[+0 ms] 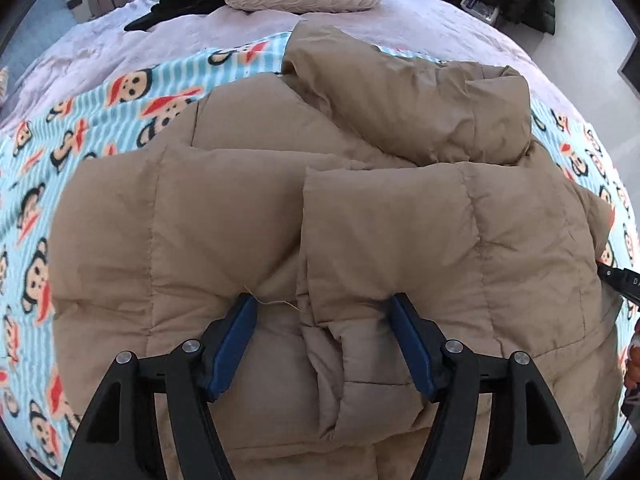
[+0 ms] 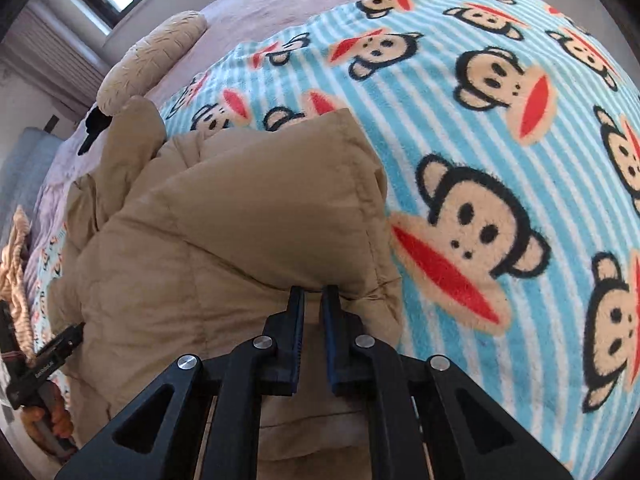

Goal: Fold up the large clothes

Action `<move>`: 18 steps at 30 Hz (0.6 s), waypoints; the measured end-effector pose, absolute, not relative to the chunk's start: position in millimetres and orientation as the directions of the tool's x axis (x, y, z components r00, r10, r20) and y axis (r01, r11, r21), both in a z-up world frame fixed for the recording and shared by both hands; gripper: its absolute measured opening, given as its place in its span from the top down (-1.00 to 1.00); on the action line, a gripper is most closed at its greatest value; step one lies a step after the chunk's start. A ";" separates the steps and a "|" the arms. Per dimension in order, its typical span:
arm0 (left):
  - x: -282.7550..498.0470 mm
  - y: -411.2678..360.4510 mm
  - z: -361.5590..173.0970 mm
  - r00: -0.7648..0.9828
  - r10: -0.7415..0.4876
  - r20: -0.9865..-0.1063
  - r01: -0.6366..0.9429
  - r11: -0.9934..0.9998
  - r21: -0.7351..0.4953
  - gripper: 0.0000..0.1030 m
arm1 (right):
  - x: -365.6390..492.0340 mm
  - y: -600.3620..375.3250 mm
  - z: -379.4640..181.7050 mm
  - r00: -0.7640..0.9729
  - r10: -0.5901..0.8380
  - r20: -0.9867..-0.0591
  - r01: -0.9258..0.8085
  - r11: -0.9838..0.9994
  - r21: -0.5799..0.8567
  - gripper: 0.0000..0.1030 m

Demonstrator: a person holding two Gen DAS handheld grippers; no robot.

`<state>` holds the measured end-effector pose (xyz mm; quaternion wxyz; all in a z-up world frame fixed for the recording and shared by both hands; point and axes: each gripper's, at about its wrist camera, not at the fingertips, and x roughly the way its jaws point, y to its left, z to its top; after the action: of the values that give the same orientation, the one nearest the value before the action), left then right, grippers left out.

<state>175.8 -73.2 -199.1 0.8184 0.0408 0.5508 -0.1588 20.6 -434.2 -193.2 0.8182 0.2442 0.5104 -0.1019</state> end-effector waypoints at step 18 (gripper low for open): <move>96.8 -22.3 -140.4 0.396 -0.096 -0.913 0.193 0.981 -0.019 -0.37 | -54.2 -397.4 -133.5 0.452 0.049 -0.890 0.412 0.874 0.258 0.47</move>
<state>96.8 -22.3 -140.4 0.8341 0.0448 0.5429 -0.0865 -54.2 -397.4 -133.5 0.8218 0.2254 0.5115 -0.1102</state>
